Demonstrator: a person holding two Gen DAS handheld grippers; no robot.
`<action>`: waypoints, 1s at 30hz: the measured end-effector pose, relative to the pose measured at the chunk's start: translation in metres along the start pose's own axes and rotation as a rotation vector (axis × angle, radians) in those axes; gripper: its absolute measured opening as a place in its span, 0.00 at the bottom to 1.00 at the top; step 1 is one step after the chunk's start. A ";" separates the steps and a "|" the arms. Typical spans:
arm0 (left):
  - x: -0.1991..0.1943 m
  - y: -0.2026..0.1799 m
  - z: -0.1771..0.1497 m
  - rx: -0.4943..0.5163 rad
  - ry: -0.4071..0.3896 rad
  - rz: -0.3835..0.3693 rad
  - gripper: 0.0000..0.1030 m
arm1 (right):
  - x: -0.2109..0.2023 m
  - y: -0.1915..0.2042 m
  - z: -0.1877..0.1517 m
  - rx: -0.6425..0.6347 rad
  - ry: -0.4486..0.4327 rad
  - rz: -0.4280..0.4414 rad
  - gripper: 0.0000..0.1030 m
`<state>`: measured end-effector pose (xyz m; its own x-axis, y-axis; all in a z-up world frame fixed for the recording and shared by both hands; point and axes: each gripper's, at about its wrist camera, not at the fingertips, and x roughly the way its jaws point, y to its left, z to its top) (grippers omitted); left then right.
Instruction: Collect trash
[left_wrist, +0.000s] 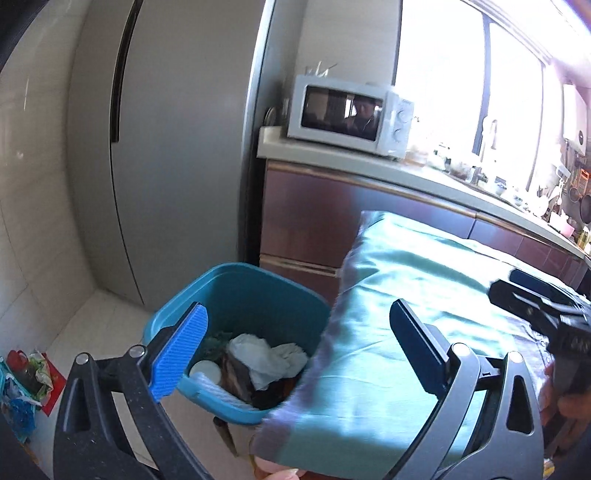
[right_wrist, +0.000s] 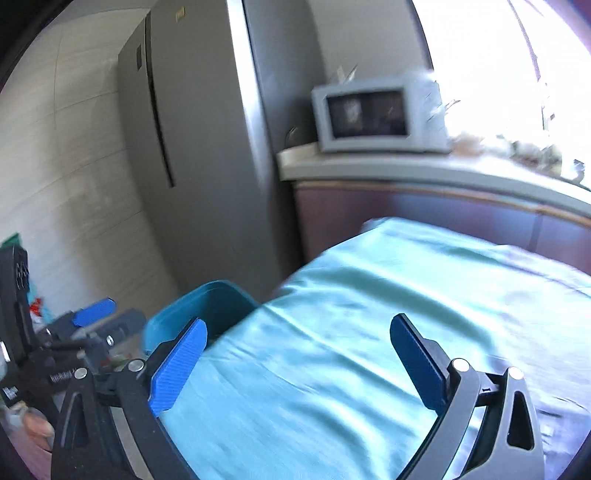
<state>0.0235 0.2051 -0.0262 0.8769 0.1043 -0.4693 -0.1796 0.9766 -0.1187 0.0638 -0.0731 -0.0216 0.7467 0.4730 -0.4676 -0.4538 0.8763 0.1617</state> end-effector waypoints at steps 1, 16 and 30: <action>-0.004 -0.008 -0.001 0.009 -0.019 0.004 0.94 | -0.008 -0.004 -0.004 -0.002 -0.016 -0.025 0.93; -0.044 -0.099 -0.015 0.117 -0.168 -0.076 0.94 | -0.099 -0.039 -0.050 0.024 -0.207 -0.266 0.93; -0.068 -0.136 -0.026 0.179 -0.237 -0.127 0.94 | -0.129 -0.051 -0.065 0.048 -0.249 -0.330 0.93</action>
<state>-0.0228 0.0602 -0.0008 0.9705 -0.0005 -0.2411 0.0012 1.0000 0.0025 -0.0412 -0.1847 -0.0265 0.9459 0.1685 -0.2774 -0.1517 0.9851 0.0812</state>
